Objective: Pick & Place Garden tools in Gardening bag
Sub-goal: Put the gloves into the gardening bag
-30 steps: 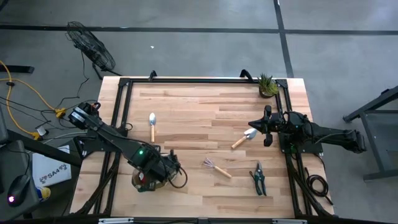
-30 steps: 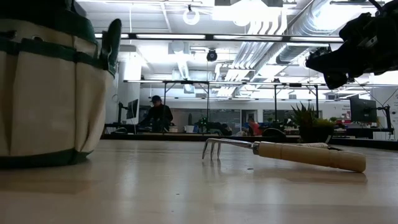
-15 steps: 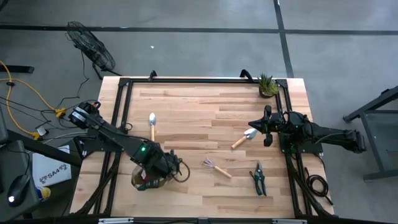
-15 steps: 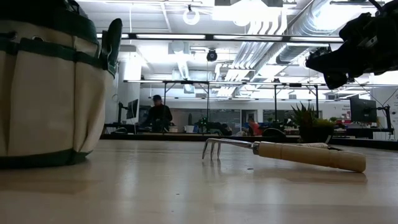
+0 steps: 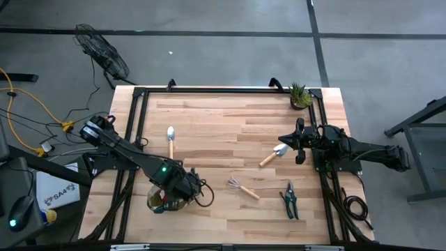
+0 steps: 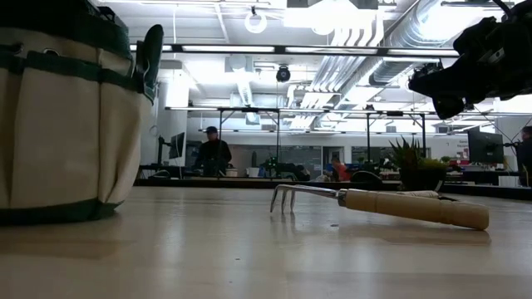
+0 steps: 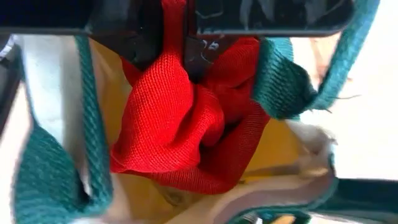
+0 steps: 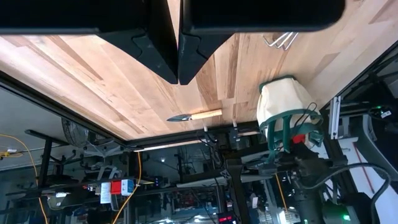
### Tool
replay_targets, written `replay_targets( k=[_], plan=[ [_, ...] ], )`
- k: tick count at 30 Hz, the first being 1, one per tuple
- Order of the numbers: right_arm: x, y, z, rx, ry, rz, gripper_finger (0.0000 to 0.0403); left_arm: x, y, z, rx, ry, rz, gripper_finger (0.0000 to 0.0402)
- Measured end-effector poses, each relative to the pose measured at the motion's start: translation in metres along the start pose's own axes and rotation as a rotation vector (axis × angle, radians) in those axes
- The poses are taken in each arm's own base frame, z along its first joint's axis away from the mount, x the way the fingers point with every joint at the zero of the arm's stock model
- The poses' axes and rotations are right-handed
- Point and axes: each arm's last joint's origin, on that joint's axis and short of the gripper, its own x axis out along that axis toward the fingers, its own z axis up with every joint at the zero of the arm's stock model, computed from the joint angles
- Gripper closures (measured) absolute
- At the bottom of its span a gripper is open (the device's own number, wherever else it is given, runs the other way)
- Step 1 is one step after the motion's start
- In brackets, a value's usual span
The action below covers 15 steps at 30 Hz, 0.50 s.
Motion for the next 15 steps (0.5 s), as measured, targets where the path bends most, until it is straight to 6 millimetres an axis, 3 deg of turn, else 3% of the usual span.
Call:
replay_targets(
  k=[15],
  plan=[
    [0.0,0.0,-0.001,0.001,0.009,-0.001,0.04,0.013,-0.004,0.006,0.047,0.023,-0.001,0.0386]
  ],
)
